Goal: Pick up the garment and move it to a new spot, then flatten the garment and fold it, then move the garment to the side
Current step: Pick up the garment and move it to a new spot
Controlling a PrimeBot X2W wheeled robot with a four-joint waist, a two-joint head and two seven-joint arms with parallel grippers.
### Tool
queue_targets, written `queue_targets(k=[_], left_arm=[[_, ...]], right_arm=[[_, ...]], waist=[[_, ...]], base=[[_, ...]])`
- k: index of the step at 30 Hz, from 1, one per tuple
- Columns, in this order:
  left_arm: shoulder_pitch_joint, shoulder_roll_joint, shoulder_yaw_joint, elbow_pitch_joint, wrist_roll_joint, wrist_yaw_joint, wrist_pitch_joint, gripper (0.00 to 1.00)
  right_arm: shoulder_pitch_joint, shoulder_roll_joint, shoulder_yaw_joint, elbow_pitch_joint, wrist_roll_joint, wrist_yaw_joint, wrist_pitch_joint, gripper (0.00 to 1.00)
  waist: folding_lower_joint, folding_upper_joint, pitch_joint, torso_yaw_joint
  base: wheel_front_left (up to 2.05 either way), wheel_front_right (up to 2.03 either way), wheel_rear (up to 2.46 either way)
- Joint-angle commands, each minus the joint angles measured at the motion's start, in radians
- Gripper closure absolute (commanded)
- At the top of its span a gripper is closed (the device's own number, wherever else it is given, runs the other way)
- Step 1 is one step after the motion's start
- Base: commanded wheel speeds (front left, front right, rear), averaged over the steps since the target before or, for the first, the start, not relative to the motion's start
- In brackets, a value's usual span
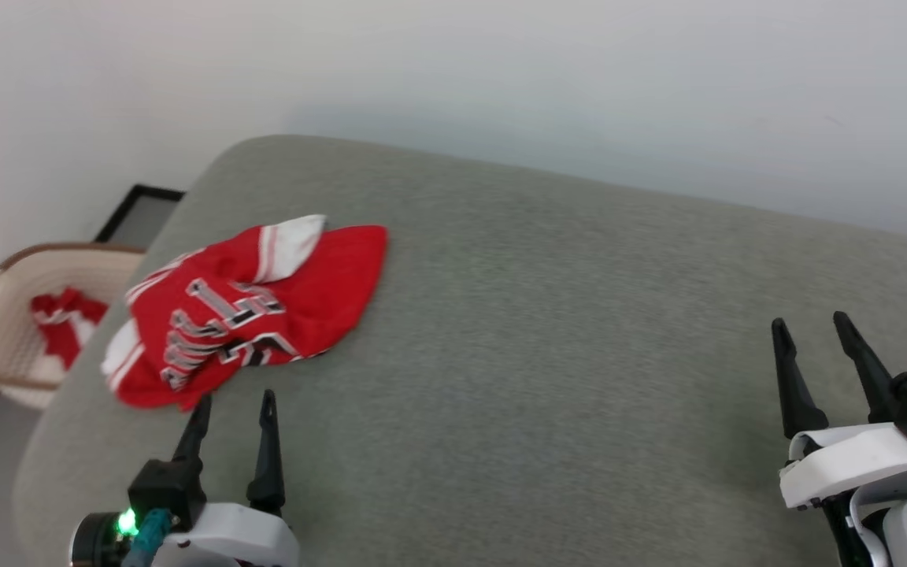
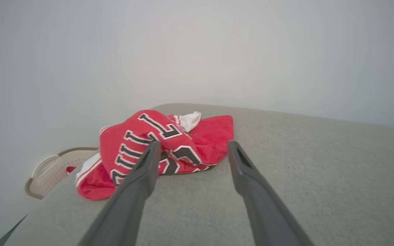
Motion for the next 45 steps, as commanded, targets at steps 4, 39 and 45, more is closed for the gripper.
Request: queue_targets(k=[4,39,45], left_arm=[[0.019,-0.004,0.009,-0.002,-0.011,0.004,0.000,0.00],[-0.158,0.041,-0.028,0.005,-0.071,0.001,0.000,0.00],[-0.416,0.112,-0.008,0.250,-0.117,-0.042,0.039,0.00]], right_arm=[[0.011,0.001,0.025,-0.002,0.008,-0.001,0.000,0.00],[-0.137,-0.008,0.273,0.032,0.067,-0.001,0.000,0.00],[-0.162,-0.011,0.259,0.004,0.067,-0.001,0.000,0.00]], waist=[[0.0000,0.0000,0.000,0.164],[0.0000,0.0000,0.159,0.137],[0.0000,0.0000,0.261,0.015]], base=[[0.00,0.00,0.00],[0.00,0.00,0.00],[0.00,0.00,0.00]])
